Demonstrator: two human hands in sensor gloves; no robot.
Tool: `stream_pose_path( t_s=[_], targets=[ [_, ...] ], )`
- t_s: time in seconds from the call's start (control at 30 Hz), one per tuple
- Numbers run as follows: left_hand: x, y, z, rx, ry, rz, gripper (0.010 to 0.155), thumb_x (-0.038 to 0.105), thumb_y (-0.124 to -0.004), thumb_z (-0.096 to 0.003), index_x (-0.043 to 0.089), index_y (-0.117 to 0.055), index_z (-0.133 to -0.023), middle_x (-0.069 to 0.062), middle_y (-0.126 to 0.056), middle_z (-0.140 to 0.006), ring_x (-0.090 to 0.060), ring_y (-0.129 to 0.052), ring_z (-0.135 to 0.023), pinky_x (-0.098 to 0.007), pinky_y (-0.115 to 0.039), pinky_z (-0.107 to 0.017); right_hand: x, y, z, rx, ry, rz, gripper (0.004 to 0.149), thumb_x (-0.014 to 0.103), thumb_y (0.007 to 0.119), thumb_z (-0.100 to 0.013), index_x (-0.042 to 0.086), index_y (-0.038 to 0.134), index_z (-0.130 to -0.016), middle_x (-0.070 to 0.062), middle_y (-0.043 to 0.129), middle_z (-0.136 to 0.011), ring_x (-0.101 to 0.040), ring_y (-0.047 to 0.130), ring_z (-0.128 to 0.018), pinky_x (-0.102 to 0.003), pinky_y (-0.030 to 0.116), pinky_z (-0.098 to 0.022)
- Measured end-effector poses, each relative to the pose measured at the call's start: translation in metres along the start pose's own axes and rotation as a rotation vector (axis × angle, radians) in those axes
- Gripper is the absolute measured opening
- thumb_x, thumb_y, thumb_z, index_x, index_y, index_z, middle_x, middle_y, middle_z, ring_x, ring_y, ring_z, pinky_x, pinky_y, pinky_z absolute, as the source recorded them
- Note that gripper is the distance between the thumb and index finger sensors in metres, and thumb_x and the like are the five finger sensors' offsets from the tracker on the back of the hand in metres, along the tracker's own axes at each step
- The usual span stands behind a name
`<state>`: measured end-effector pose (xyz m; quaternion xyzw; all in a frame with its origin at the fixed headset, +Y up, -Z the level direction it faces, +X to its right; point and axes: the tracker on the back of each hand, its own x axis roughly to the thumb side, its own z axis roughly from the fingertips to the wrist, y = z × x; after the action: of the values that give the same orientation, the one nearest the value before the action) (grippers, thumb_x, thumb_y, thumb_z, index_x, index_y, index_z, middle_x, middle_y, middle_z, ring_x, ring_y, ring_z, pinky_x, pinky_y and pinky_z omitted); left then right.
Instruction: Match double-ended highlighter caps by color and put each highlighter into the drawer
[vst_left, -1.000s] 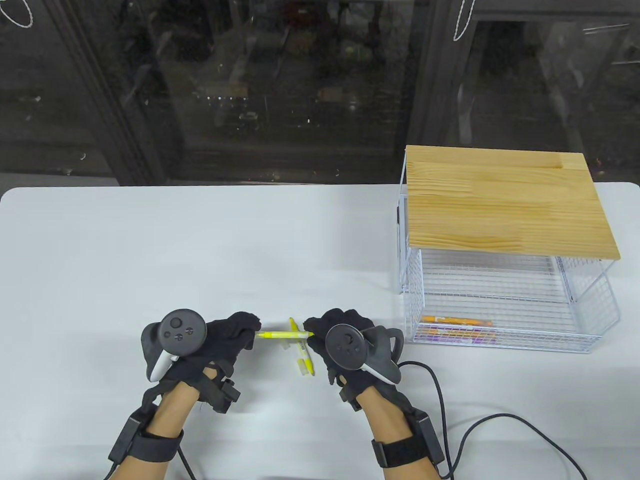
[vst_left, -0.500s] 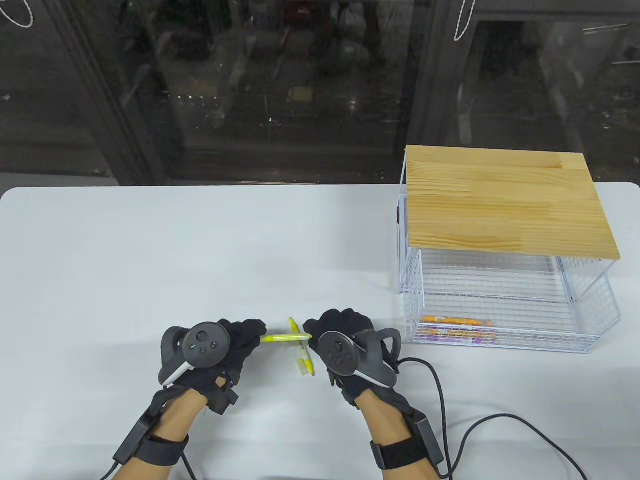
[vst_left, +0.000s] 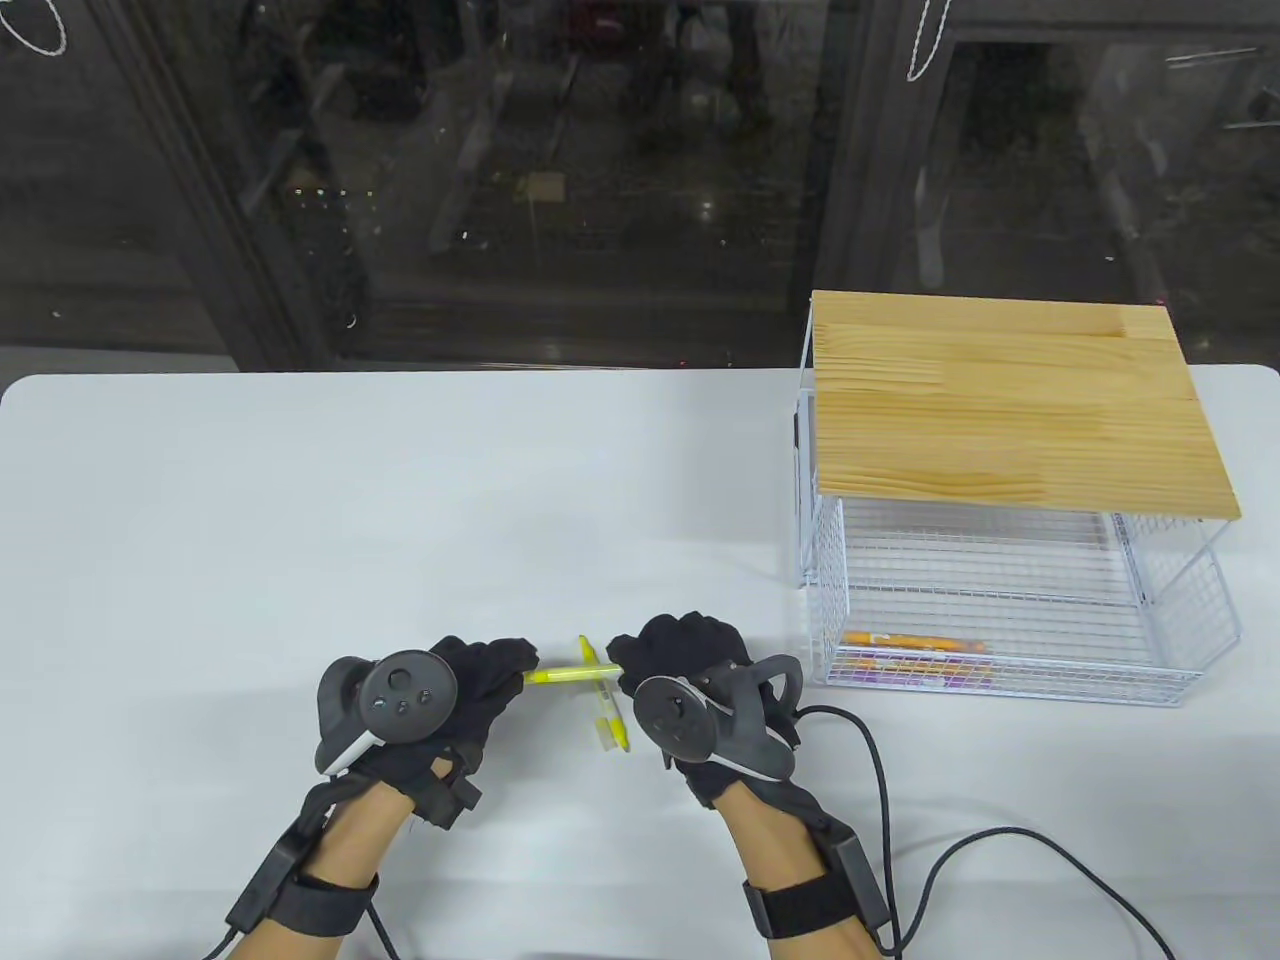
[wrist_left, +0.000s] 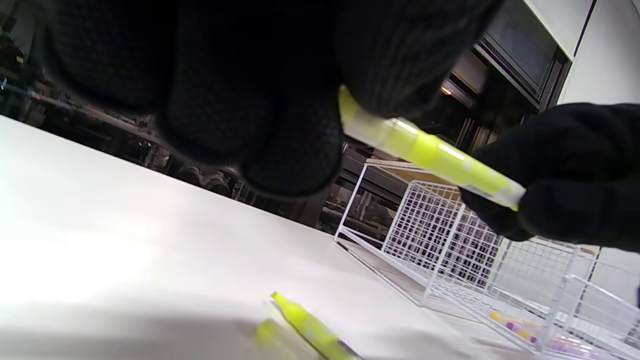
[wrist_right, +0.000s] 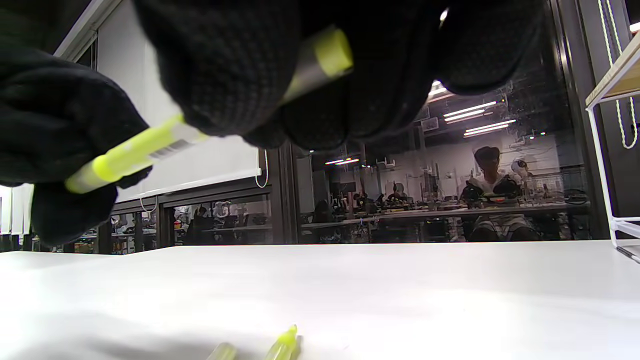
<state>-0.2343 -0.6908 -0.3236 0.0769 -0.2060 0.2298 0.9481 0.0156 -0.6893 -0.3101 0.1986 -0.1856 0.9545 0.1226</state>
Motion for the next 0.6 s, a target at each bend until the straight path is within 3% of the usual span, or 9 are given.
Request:
stream_pose_path(
  t_s=[0.13,0.27,0.6],
  targets=[
    [-0.006,0.007,0.000,0.012,0.041,0.025,0.047,0.034,-0.087,-0.0362,0.031,-0.089,-0.083,-0.002,-0.107,-0.063,-0.027,-0.103,-0.052,-0.055,-0.086,-0.044,-0.003,-0.002,-0.001,0.017,0.015,-0.039,0.043,0.037,0.089,-0.039,0.030,0.091,-0.081,0.001,0.093,-0.078,-0.028,0.092,-0.066,-0.056,0.073,-0.059],
    [-0.006,0.009,0.001,0.050,0.057,0.019,0.046,0.036,-0.090,-0.0344,0.029,-0.092,-0.080,0.001,-0.110,-0.062,-0.024,-0.107,-0.047,-0.052,-0.089,-0.040,0.005,0.003,-0.001,0.055,0.013,-0.001,0.045,0.039,0.089,-0.040,0.031,0.089,-0.083,0.001,0.092,-0.080,-0.029,0.091,-0.069,-0.056,0.072,-0.059],
    [0.001,-0.009,-0.001,-0.013,0.035,-0.007,0.045,0.037,-0.089,-0.0348,0.028,-0.092,-0.079,0.002,-0.111,-0.061,-0.023,-0.107,-0.045,-0.052,-0.090,-0.039,0.027,0.023,-0.002,0.123,-0.023,0.029,0.045,0.040,0.090,-0.039,0.032,0.088,-0.084,0.003,0.093,-0.079,-0.027,0.093,-0.066,-0.053,0.075,-0.057]
  ],
)
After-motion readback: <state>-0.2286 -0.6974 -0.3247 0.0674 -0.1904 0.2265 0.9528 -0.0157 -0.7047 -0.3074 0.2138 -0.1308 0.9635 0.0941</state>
